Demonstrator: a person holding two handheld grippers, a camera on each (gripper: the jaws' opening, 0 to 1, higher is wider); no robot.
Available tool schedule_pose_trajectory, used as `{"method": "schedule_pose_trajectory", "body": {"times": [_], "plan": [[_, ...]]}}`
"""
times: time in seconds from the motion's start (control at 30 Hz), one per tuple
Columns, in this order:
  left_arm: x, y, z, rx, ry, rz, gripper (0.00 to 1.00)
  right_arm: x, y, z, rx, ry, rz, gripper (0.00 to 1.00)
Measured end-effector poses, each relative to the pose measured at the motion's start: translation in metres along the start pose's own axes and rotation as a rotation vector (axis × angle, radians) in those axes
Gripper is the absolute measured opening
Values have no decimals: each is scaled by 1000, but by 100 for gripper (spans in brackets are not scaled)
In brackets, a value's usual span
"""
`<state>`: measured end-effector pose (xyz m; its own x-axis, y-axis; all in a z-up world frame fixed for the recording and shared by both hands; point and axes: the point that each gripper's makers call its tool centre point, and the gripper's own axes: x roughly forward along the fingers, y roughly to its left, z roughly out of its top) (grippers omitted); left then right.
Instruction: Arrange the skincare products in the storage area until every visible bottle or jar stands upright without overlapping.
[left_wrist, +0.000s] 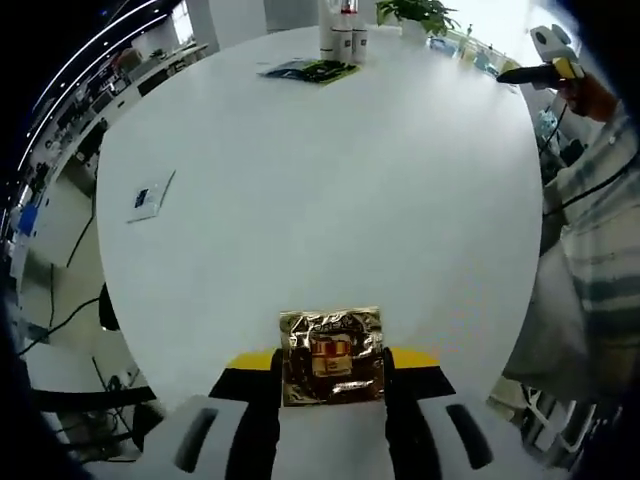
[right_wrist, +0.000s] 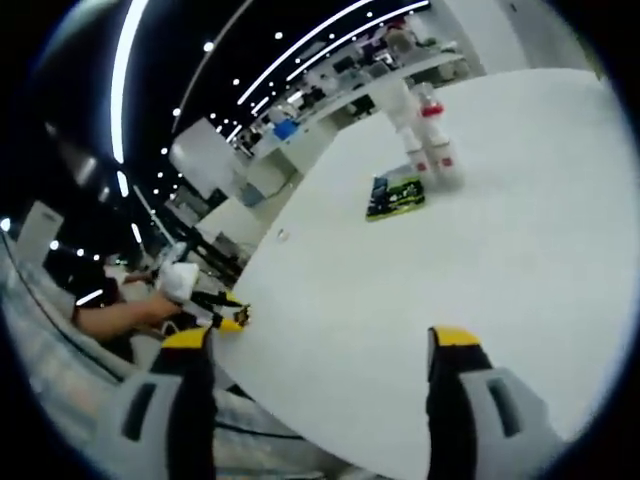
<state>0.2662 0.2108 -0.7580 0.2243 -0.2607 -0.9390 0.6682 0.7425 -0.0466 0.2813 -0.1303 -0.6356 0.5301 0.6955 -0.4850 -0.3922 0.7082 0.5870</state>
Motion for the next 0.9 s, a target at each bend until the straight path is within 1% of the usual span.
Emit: {"method": "schedule_pose_trajectory", "body": {"times": [0.07, 0.17, 0.2, 0.23, 0.37, 0.43, 0.5, 0.53, 0.63, 0.7, 0.8, 0.87, 0.9], "plan": [[0, 0, 2, -56, -11, -2, 40, 2, 2, 1, 0, 0, 10, 86], [-4, -1, 11, -94, -58, -8, 36, 4, 4, 1, -4, 2, 16, 86], [-6, -2, 14, -130, -75, -20, 36, 4, 4, 1, -3, 1, 17, 86], [-8, -2, 18, -137, -86, -23, 36, 4, 4, 2, -1, -2, 20, 86], [-10, -4, 23, -121, -85, -11, 36, 4, 4, 0, 3, 2, 22, 86], [-11, -11, 30, -124, -108, -33, 36, 4, 5, -1, 10, 0, 25, 86], [-13, -17, 38, -120, -121, -37, 37, 4, 5, -2, 14, 0, 25, 85], [-13, -18, 40, -118, -123, -37, 37, 4, 4, -3, 17, 1, 24, 85], [-15, -28, 54, -115, -152, -51, 37, 5, 5, -4, 29, -1, 29, 85], [-16, -40, 67, -114, -189, -77, 37, 5, 6, -4, 32, -1, 32, 84], [-19, -54, 81, -98, -207, -87, 37, 6, 8, -3, 42, -8, 34, 84], [-21, -67, 95, -114, -231, -117, 37, 7, 10, -1, 50, -14, 41, 83], [-24, -75, 103, -103, -249, -132, 37, 8, 10, 0, 51, -14, 42, 83]]}}
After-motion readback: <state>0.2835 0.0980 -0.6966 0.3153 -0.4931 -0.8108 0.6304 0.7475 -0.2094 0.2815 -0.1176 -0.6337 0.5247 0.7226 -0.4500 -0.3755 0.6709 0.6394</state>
